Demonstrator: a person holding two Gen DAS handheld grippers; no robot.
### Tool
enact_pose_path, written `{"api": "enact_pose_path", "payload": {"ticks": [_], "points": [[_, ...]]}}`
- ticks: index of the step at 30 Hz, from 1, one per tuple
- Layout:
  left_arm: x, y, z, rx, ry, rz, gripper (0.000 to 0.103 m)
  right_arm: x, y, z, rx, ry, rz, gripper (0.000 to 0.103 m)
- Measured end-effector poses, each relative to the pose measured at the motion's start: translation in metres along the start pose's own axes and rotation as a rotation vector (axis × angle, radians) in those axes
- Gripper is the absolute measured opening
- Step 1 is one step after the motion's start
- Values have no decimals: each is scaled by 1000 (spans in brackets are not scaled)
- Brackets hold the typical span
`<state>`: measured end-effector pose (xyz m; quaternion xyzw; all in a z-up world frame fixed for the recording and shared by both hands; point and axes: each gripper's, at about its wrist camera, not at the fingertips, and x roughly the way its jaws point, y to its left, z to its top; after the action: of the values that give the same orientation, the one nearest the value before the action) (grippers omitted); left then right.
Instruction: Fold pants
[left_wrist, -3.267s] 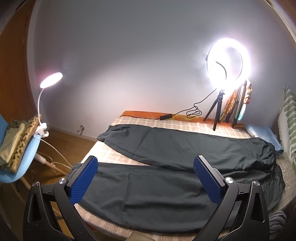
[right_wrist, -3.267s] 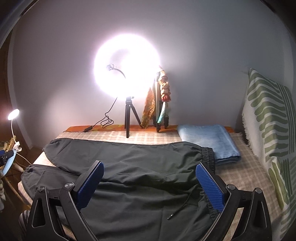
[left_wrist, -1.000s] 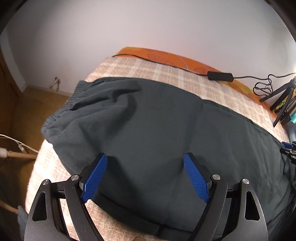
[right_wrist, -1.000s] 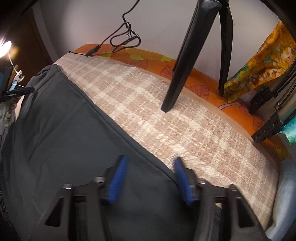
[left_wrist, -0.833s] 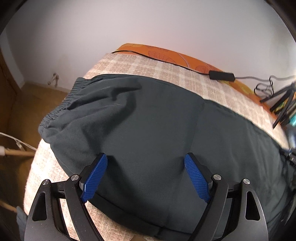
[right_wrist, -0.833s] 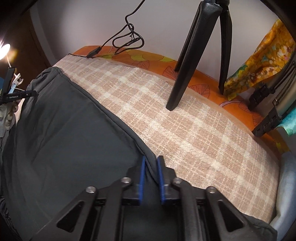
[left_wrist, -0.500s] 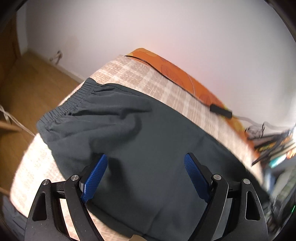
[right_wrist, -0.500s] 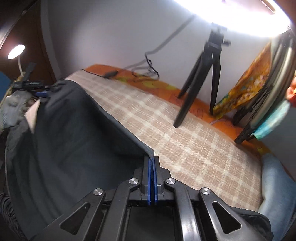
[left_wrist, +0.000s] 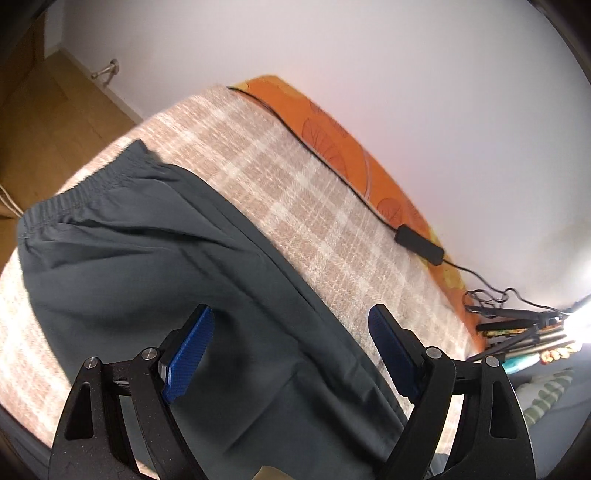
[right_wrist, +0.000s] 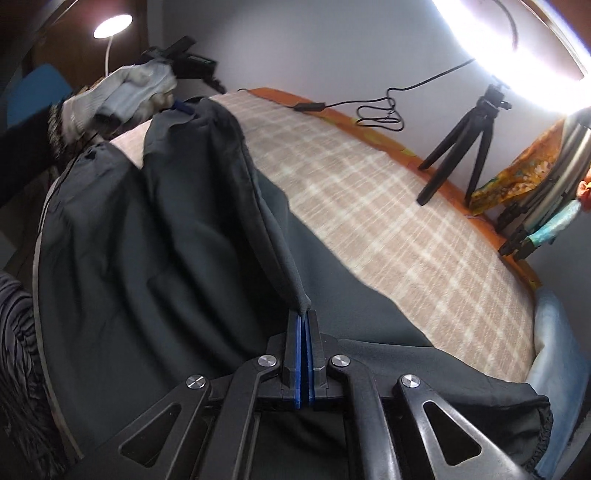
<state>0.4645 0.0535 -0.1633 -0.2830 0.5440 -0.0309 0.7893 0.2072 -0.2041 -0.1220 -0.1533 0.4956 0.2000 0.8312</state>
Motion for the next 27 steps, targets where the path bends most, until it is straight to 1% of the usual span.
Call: {"api": "enact_pose_path", "payload": {"ticks": [2,4,6,8,9,10,11,12,13,14,16,17,19,23,27], "points": [[11,-5,1,5,14,51,86,0,0,-1,-3,-4,-1,0],[15,-14,0,26,-23,119,86,-1,0,-3,6,-10,6,0],[19,-19,-1,24,-35,164,84,-6,1,-4,4,-21,5,0],[20,-21,-5,4,-79,184,83,-11,3,-4,-2,-32,-3,0],[21,-22,-7,7,-99,198,78,-14,5,-5,-5,-38,-6,0],[21,-24,-9,21,-117,221,72,-17,7,-4,-5,-44,-9,0],[22,-27,-12,51,-138,259,53,-21,8,-4,-3,-54,-10,0],[22,-27,-14,66,-153,280,29,-24,9,-4,-4,-63,-14,0],[22,-26,-15,75,-162,286,20,-26,10,-3,-6,-71,-19,0],[22,-23,-16,75,-168,278,12,-29,10,-2,-10,-79,-26,0],[16,-9,-14,44,-174,206,9,-32,10,0,-13,-90,-36,0],[11,0,-12,20,-177,169,5,-33,9,2,-11,-96,-43,0],[0,8,-12,22,-200,153,5,-36,7,4,0,-110,-62,0],[-30,13,-18,68,-274,120,3,-39,2,10,16,-126,-103,0],[-70,21,-24,84,-340,84,2,-48,3,13,30,-140,-129,0]]}}
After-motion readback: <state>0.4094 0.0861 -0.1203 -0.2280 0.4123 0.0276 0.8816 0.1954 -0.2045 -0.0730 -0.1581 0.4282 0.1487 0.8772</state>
